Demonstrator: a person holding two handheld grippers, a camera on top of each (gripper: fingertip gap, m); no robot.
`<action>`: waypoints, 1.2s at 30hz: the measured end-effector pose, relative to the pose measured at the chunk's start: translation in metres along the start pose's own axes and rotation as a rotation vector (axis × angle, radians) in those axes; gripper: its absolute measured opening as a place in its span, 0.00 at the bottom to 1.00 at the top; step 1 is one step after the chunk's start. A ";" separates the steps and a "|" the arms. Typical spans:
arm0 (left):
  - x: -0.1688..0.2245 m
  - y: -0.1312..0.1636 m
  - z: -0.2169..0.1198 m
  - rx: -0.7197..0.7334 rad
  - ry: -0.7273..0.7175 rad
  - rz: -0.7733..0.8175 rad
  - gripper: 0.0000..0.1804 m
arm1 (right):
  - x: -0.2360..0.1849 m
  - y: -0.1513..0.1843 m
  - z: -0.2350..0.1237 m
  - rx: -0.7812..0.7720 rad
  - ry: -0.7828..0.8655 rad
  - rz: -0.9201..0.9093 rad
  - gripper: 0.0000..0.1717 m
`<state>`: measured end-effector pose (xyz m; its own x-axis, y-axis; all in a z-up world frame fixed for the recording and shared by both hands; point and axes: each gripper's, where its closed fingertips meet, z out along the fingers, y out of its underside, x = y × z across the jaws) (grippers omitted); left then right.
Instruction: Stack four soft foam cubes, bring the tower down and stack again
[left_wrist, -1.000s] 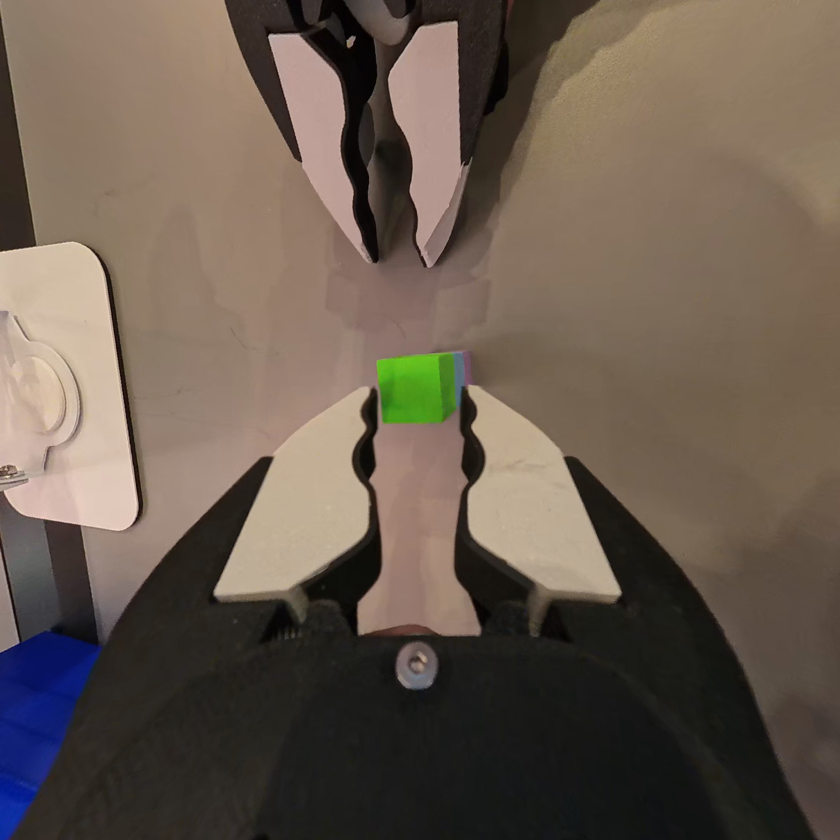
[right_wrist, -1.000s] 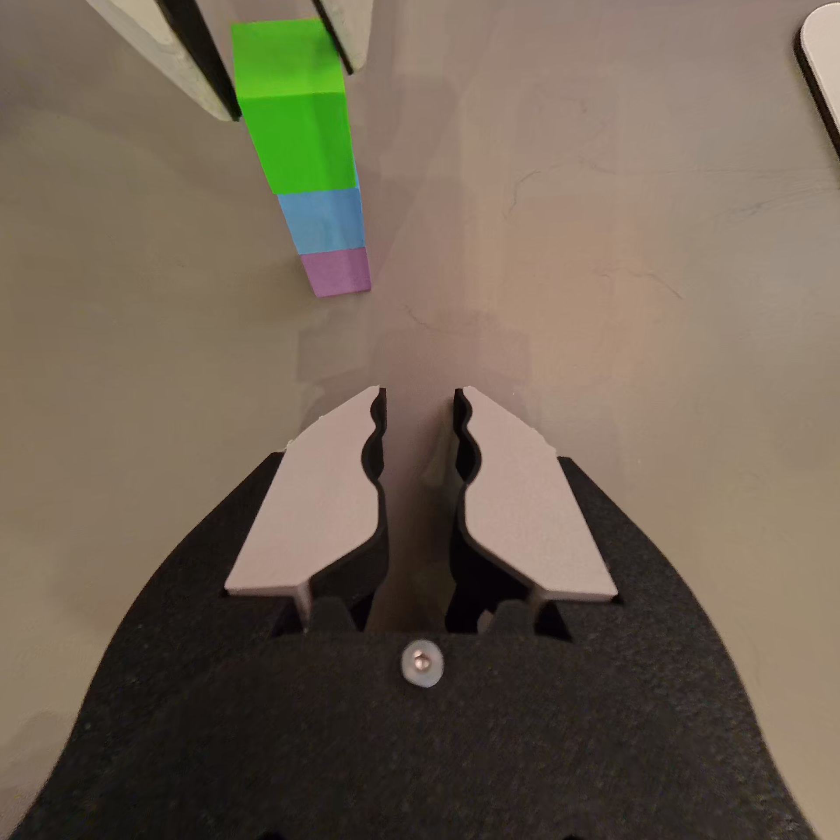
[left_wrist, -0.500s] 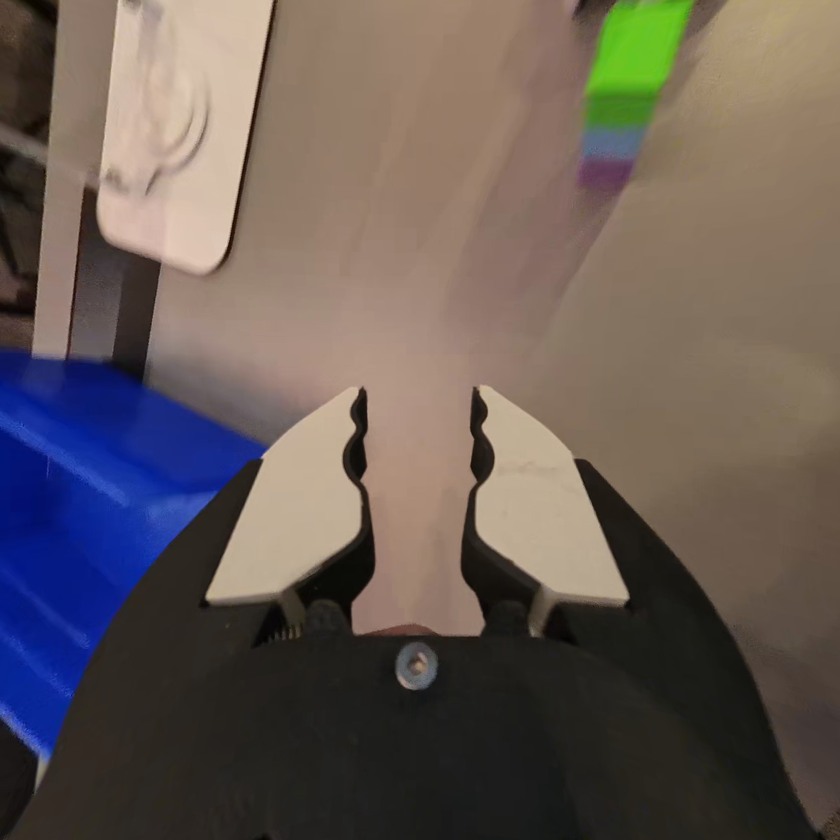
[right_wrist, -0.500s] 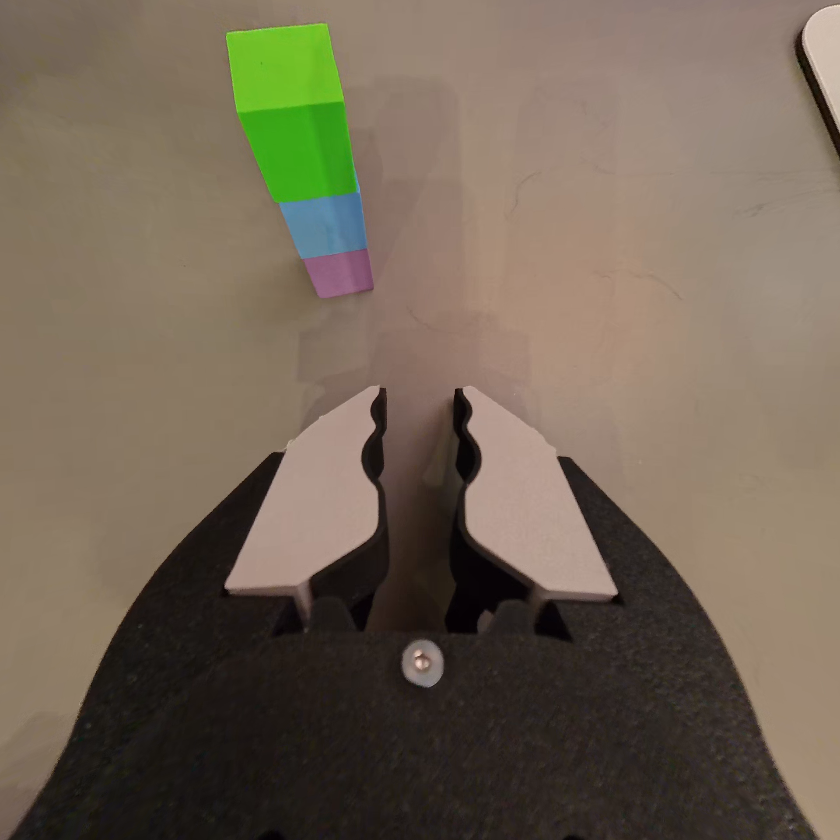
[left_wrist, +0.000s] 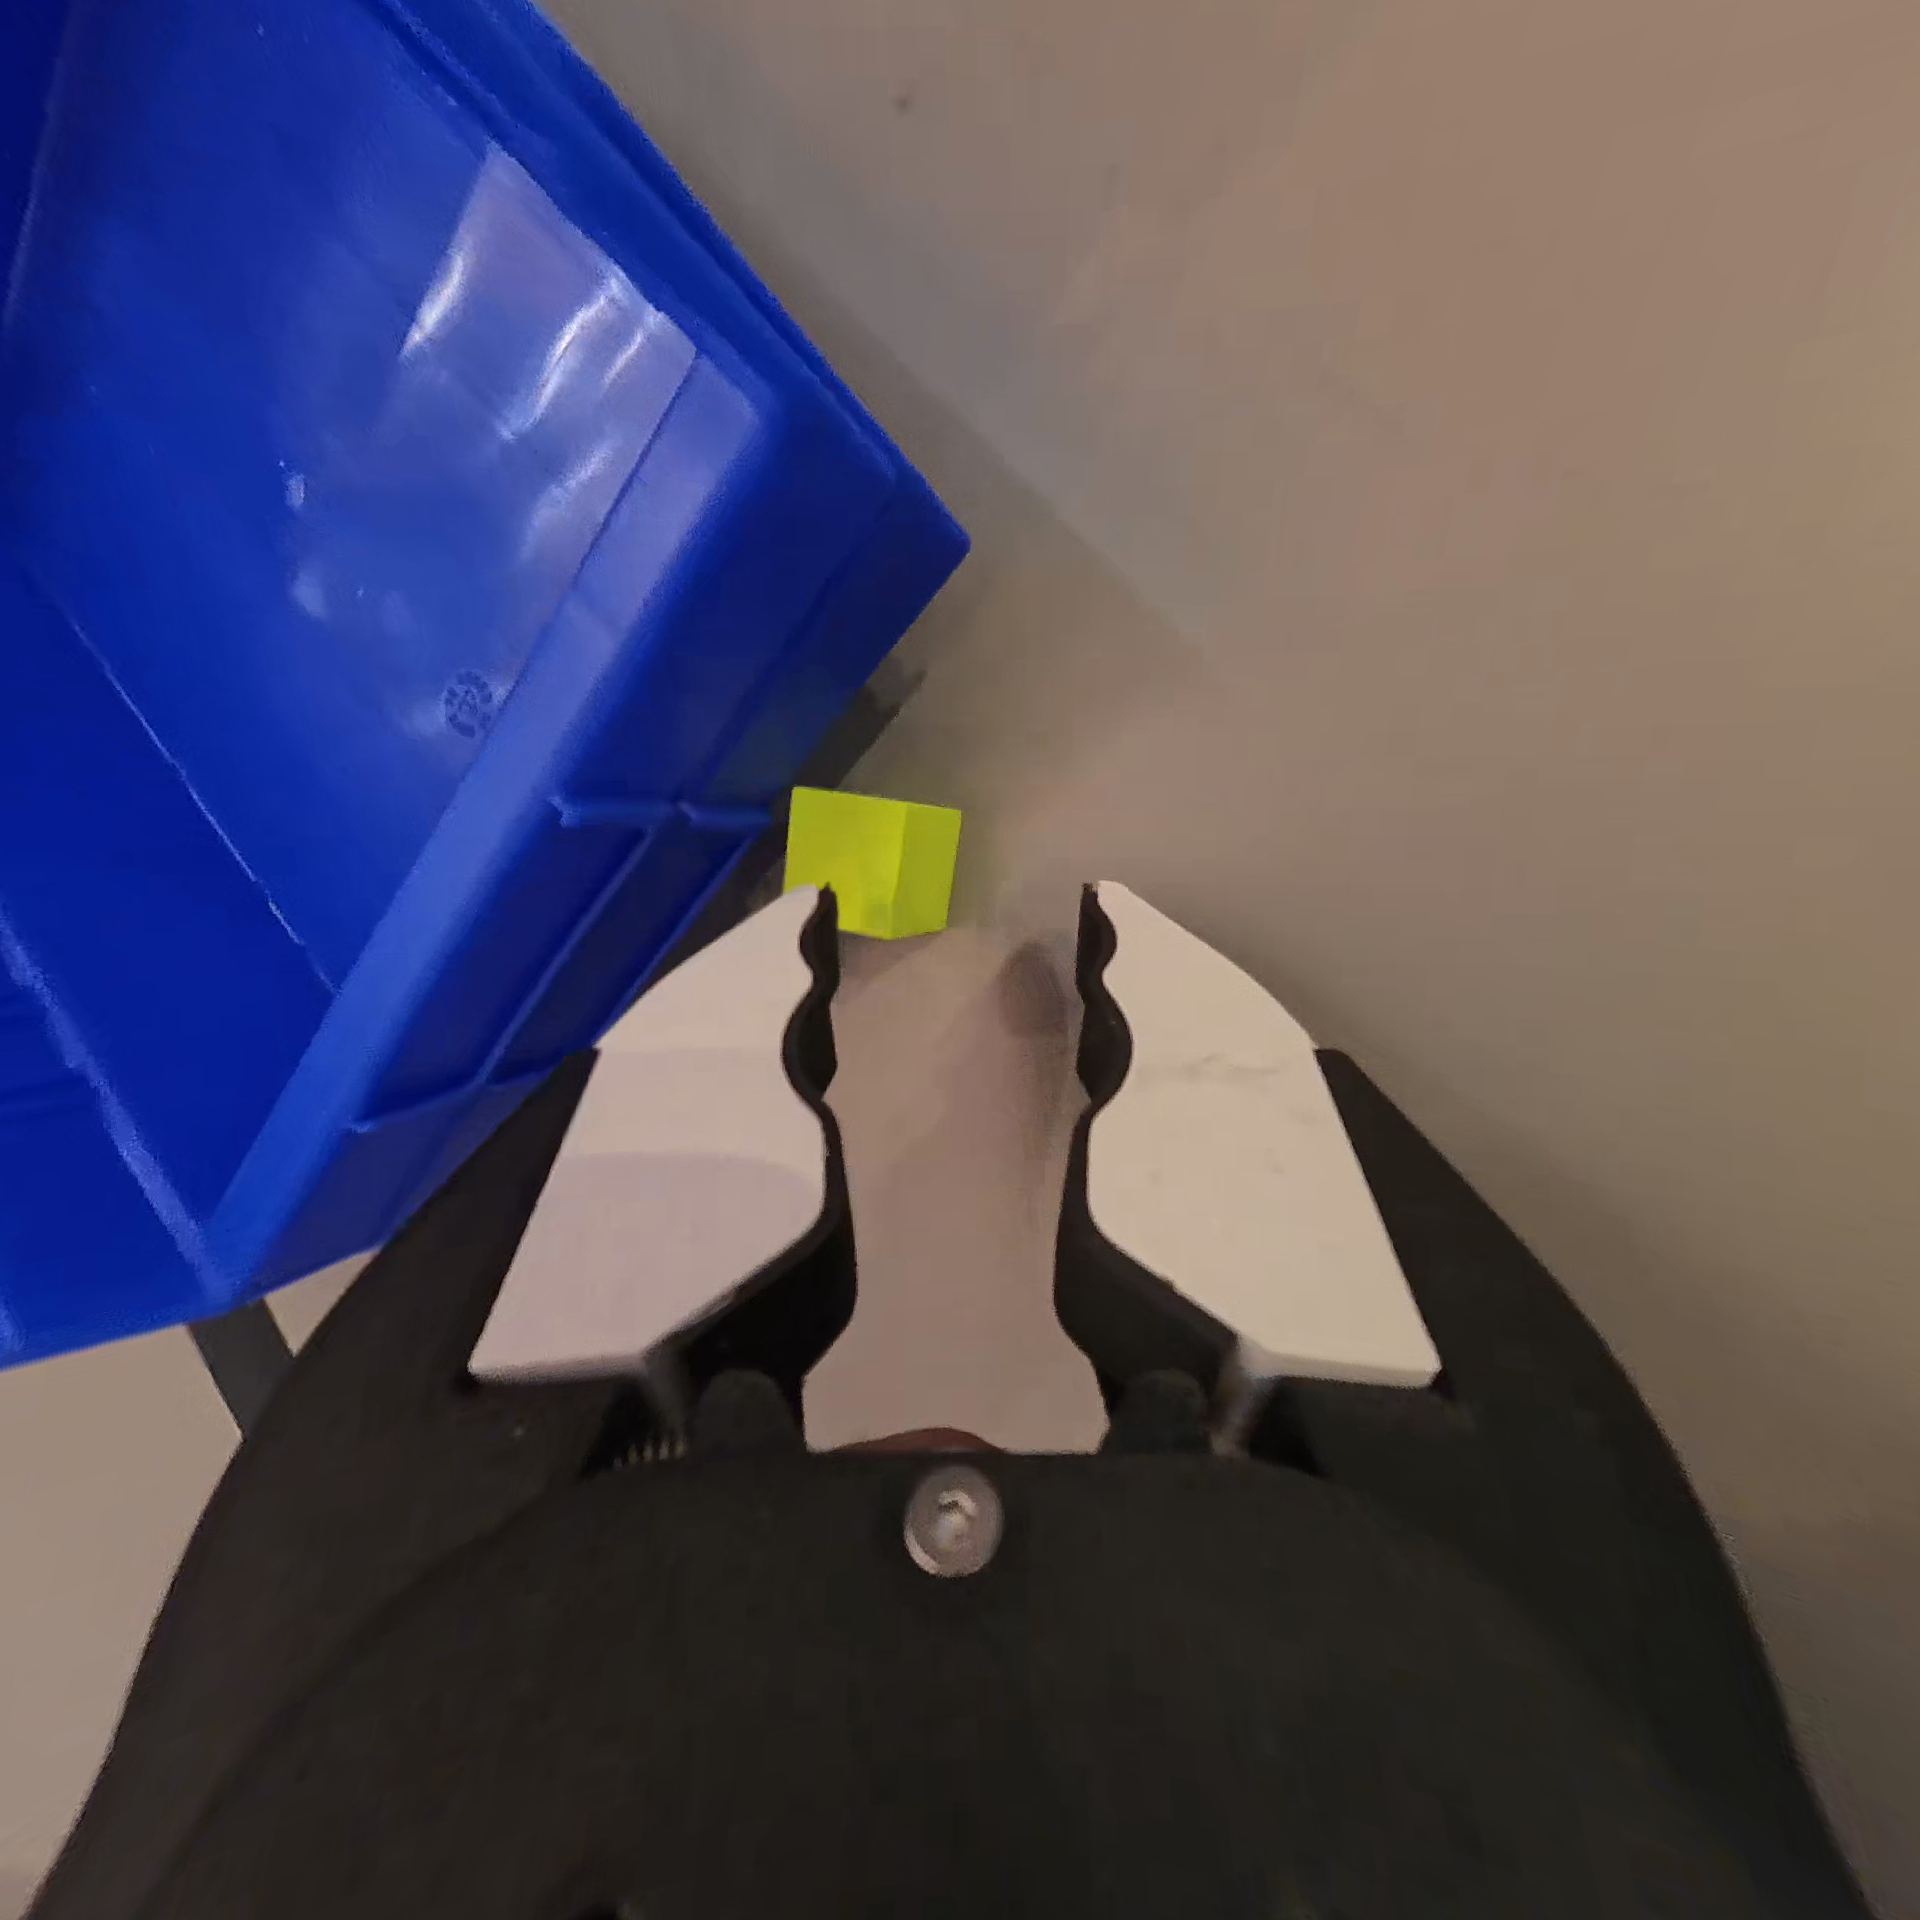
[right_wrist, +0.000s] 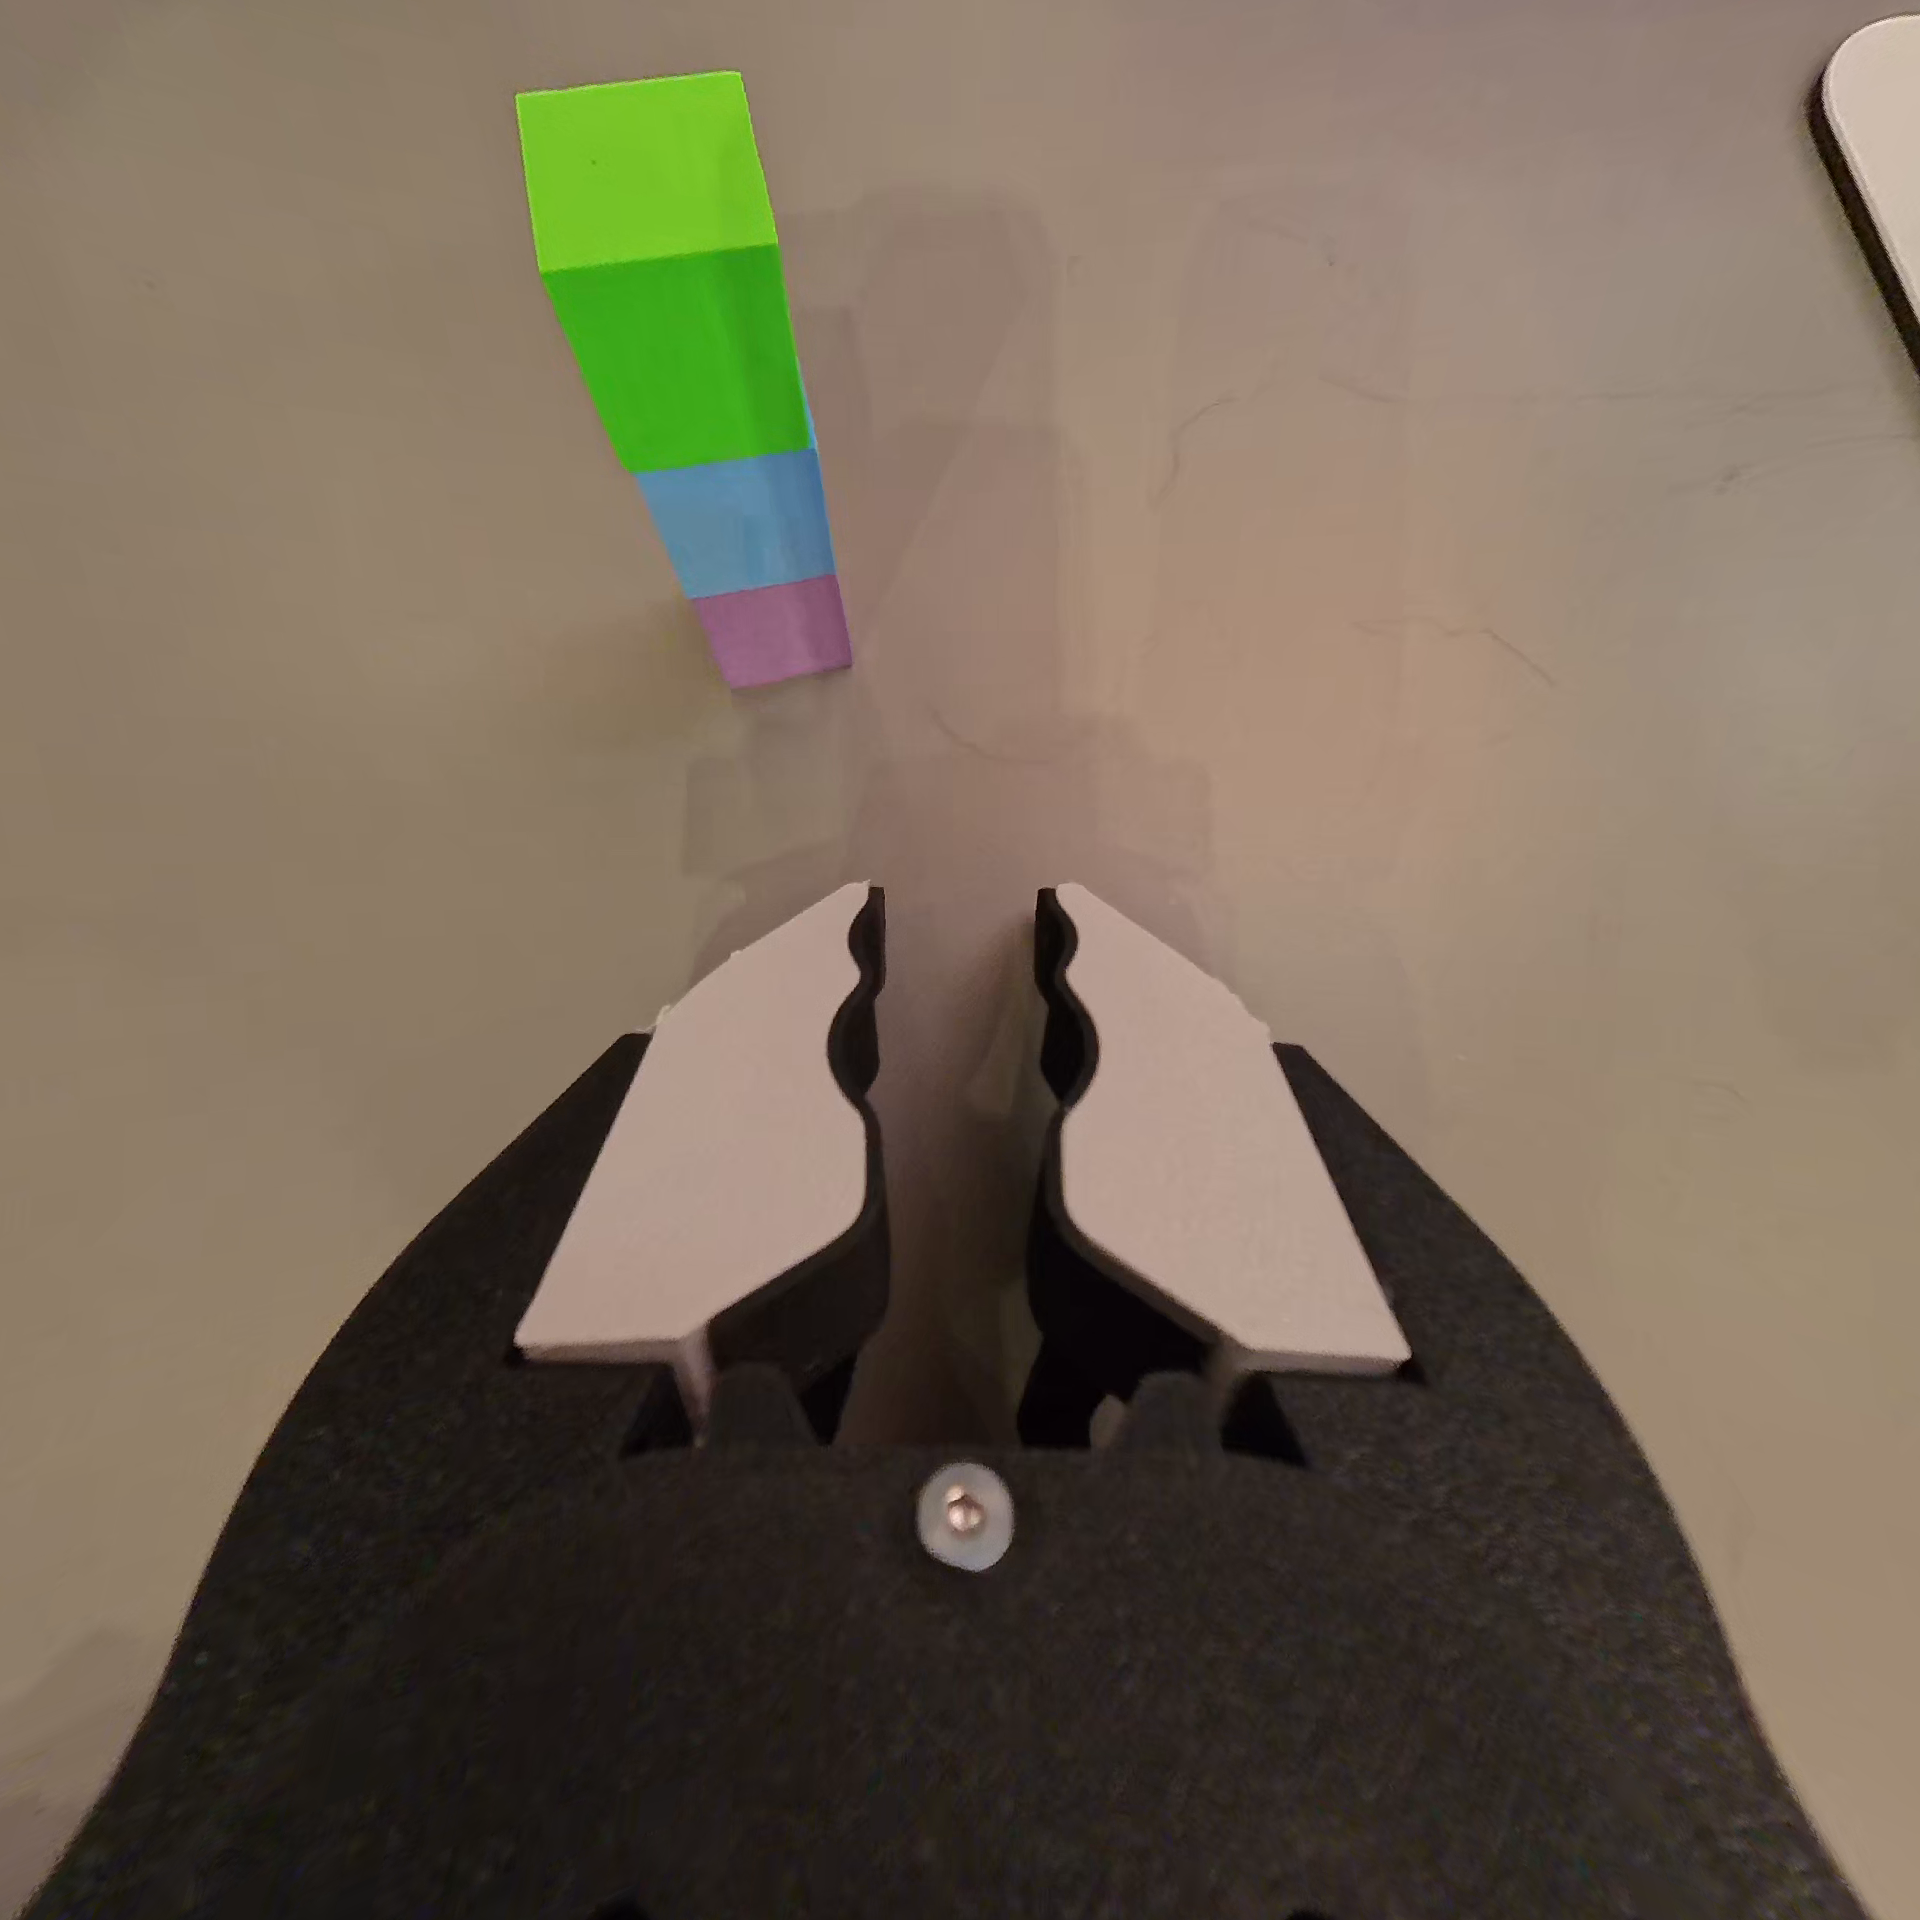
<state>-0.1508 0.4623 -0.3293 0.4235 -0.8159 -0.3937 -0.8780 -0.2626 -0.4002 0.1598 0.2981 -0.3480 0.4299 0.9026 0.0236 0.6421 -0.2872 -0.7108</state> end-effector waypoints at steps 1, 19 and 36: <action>-0.003 0.000 0.003 -0.005 -0.014 0.009 0.24 | 0.000 0.000 0.000 0.000 0.000 0.000 0.16; 0.021 0.006 -0.004 -0.016 0.026 0.075 0.21 | 0.000 0.000 0.000 0.000 -0.002 0.002 0.16; 0.024 -0.009 -0.008 0.011 0.143 0.034 0.17 | 0.000 0.000 0.000 -0.001 -0.005 0.003 0.16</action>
<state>-0.1348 0.4409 -0.3282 0.3569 -0.8893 -0.2859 -0.8884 -0.2285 -0.3981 0.1599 0.2980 -0.3483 0.4290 0.9031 0.0181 0.6416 -0.2905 -0.7099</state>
